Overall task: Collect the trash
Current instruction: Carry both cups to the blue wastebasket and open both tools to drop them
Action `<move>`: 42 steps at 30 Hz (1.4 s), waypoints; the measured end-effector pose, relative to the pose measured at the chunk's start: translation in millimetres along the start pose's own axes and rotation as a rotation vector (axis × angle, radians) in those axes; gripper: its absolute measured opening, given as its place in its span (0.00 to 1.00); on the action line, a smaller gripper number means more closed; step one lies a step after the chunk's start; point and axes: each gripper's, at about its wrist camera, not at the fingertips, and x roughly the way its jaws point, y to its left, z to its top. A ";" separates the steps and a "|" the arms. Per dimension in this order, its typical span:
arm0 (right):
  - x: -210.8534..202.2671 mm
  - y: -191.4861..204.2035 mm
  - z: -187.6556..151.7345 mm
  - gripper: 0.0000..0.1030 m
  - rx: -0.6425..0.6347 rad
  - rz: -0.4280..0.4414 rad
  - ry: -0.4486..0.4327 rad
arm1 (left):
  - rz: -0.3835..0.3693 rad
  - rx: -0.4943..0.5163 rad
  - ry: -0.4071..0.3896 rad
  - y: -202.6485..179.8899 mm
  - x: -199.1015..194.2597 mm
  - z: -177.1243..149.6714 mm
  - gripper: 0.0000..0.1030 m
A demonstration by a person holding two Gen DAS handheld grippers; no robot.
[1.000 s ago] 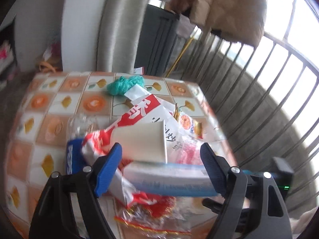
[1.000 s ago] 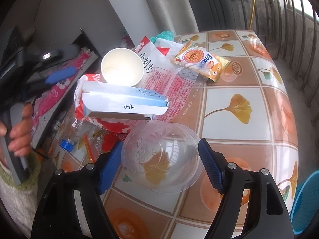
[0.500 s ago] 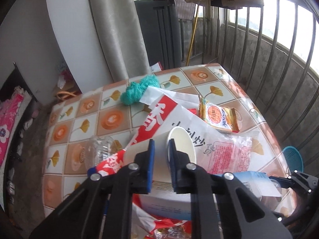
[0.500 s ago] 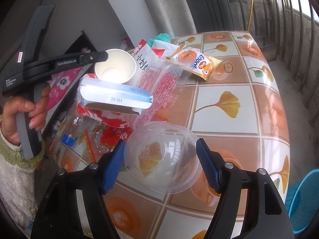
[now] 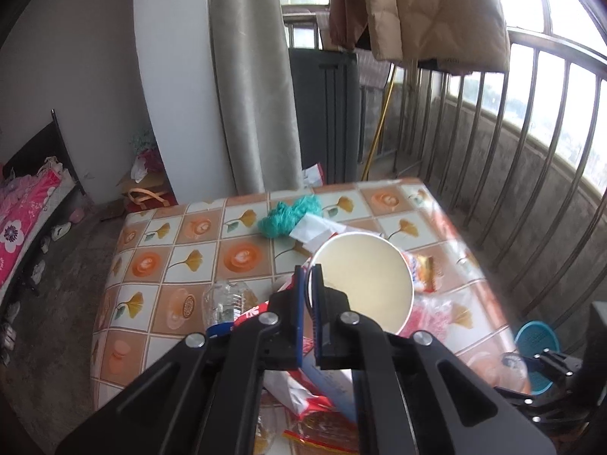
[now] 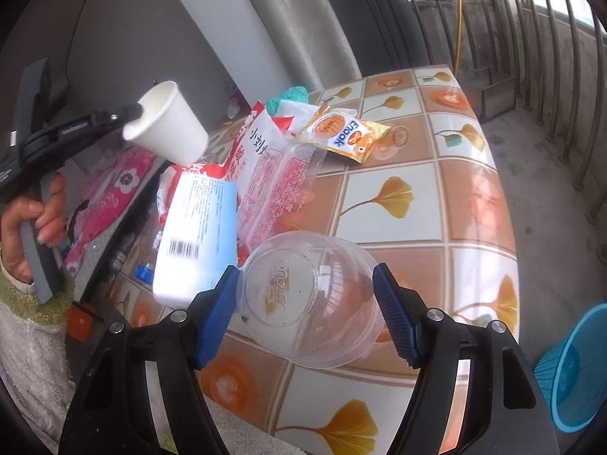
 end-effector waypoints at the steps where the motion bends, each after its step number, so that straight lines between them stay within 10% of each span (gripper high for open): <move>1: -3.8 -4.0 0.1 0.65 0.010 0.000 -0.005 | -0.012 -0.008 -0.012 -2.7 -7.4 1.9 0.03; 12: -98.2 -82.9 -2.0 0.65 0.167 -0.091 -0.204 | -0.294 0.006 0.008 -114.2 -31.2 7.2 0.03; 18: -151.1 -188.3 -28.9 0.65 0.439 -0.201 -0.267 | -0.513 0.046 0.192 -239.8 20.4 -20.9 0.03; 28: -220.0 -350.4 -110.3 0.66 0.909 -0.324 -0.381 | -0.677 0.252 0.446 -463.7 85.4 -108.9 0.03; 32: -217.4 -389.5 -122.9 0.80 0.975 -0.403 -0.372 | -0.743 0.334 0.523 -534.5 111.2 -142.3 0.11; 35: -202.7 -417.1 -138.6 0.83 1.044 -0.471 -0.319 | -0.695 0.321 0.553 -549.6 123.6 -152.3 0.42; 42: -200.6 -410.6 -164.7 0.83 1.055 -0.564 -0.297 | -0.723 0.206 0.423 -484.1 95.6 -122.0 0.60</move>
